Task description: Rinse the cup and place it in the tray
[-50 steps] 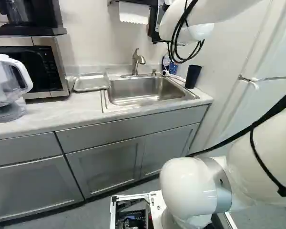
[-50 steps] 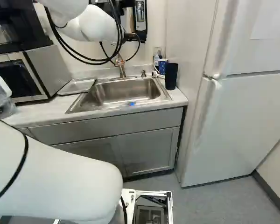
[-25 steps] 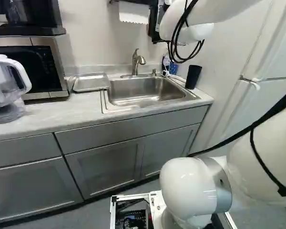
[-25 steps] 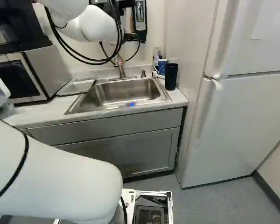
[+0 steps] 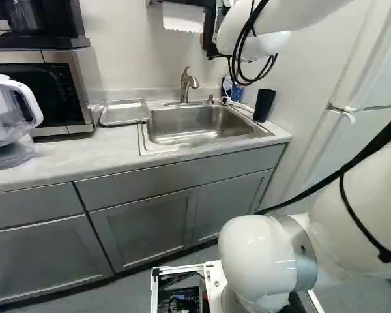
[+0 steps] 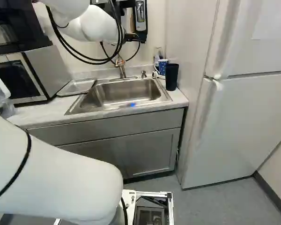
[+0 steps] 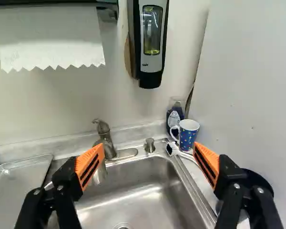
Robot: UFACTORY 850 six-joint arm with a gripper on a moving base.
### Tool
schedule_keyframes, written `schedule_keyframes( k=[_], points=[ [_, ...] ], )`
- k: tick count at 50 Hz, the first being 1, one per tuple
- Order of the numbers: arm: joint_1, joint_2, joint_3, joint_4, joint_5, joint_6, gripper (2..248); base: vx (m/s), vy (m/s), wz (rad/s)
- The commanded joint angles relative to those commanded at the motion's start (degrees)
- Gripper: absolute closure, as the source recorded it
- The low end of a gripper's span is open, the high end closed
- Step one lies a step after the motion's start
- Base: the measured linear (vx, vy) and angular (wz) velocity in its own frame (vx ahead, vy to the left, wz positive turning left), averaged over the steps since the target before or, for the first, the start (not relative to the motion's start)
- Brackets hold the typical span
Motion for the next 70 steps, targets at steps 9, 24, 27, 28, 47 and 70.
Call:
schedule_keyframes(
  k=[9,24,27,28,47,70],
  points=[
    [0.5,-1.8,-1.6,0.0,0.0,0.0,3,0.000,0.000,0.000],
    [1.5,-5.6,-4.9,0.0,-0.1,0.0,3,0.000,0.000,0.000],
    [1.7,-6.3,-5.5,0.0,-0.3,0.0,3,0.000,0.000,0.000],
    [1.8,-6.6,-5.8,0.0,-0.3,0.0,3,0.000,0.000,0.000],
    [3.3,-11.4,-10.3,0.0,-3.0,0.0,3,0.000,0.000,0.000],
    [4.9,-17.4,-16.2,0.0,-7.7,0.0,3,0.000,0.000,0.000]
  ],
)
